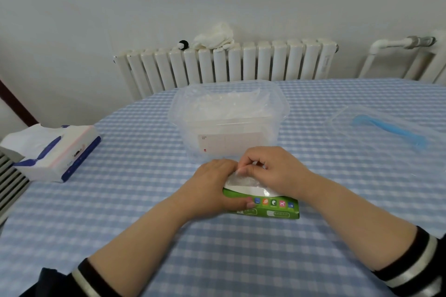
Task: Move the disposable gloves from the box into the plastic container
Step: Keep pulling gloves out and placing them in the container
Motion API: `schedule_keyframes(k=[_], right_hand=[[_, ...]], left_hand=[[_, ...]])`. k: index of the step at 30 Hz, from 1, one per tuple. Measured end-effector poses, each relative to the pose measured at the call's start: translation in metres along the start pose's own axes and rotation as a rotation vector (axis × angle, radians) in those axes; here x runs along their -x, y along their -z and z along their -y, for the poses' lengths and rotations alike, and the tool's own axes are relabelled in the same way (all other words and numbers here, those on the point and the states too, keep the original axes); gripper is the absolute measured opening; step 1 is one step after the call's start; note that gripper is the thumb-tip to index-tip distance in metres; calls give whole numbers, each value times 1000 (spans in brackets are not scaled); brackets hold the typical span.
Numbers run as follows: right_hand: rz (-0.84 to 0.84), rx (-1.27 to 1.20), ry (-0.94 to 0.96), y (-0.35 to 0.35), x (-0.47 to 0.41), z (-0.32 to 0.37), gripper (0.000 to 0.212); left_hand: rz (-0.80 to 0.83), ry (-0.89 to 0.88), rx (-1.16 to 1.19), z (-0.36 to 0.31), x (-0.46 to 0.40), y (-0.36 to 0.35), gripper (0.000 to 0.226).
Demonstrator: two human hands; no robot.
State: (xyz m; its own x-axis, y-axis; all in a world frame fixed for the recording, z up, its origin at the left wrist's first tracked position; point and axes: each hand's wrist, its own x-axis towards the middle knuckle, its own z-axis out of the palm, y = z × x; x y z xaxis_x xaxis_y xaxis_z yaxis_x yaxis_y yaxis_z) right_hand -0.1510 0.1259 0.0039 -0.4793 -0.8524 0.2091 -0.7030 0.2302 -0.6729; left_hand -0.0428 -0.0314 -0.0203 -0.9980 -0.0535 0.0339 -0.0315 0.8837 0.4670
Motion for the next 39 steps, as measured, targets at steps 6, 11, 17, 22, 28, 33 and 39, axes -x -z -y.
schedule_keyframes(k=[6, 11, 17, 22, 28, 33, 39], right_hand=[[-22, -77, -1, -4, 1, 3, 9], [-56, -136, 13, -8, 1, 1, 9], [-166, -264, 43, -5, 1, 11, 13], [-496, -691, 61, 32, -4, 47, 11], [-529, -755, -134, 46, 0, 48, 23], [-539, -738, -184, 52, 3, 46, 16], [-651, -363, 107, 59, 10, 56, 17]], left_hand=[[8, 9, 36, 0, -2, -1, 61], [13, 32, 71, -2, -4, 0, 53], [21, 36, 102, -4, -3, 0, 54], [24, 37, 52, -7, -1, 2, 43], [20, -25, 18, -14, 1, 8, 38], [-49, -24, 317, -21, 7, 33, 16], [-83, -23, 725, -23, 2, 82, 100]])
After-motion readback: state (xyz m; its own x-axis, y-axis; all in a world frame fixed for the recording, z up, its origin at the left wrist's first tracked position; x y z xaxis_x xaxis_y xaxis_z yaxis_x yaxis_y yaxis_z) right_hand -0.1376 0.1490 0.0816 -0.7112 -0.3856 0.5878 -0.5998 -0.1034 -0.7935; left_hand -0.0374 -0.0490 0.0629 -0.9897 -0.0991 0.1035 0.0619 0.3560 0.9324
